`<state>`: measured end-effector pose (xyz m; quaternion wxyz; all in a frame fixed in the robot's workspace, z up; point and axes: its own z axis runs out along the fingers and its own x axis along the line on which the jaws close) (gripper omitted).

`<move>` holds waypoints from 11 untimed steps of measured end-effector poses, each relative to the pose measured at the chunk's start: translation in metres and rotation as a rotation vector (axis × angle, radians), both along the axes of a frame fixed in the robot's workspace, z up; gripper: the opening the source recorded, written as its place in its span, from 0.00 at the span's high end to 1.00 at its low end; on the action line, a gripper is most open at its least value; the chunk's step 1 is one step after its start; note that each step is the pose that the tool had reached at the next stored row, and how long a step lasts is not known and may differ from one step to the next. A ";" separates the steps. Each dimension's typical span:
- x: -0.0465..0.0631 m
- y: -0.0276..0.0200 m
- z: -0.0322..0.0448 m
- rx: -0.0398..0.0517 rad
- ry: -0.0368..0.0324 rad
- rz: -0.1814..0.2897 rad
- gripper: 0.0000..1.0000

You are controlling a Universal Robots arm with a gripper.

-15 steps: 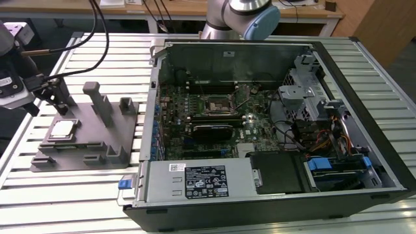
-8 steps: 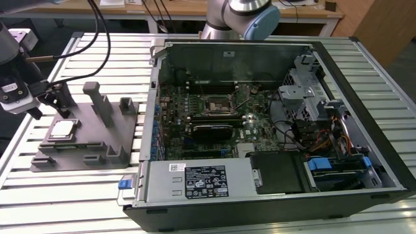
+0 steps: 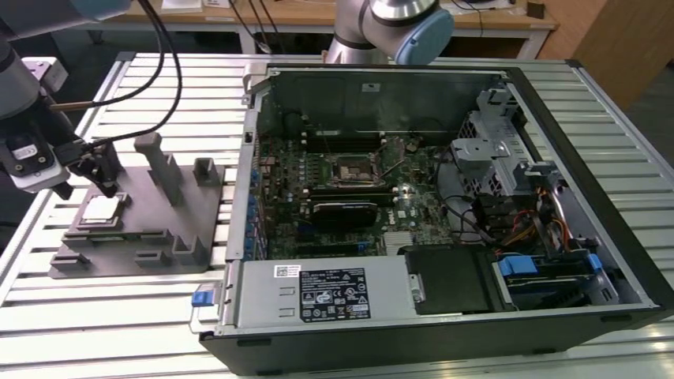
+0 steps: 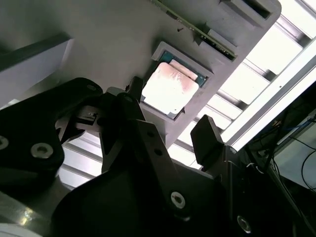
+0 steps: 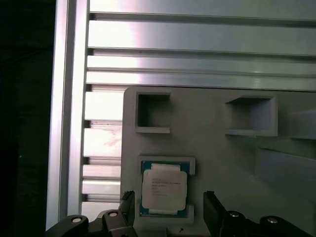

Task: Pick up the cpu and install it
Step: 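Pick up the cpu and move it towards the insertion slot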

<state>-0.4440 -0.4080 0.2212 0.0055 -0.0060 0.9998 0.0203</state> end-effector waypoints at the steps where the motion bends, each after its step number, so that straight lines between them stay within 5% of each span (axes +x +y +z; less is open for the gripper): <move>1: 0.000 0.0000 -0.0017 0.0000 0.0001 0.000 0.34; 11: 0.000 0.0000 -0.0106 0.0077 0.0005 0.000 0.34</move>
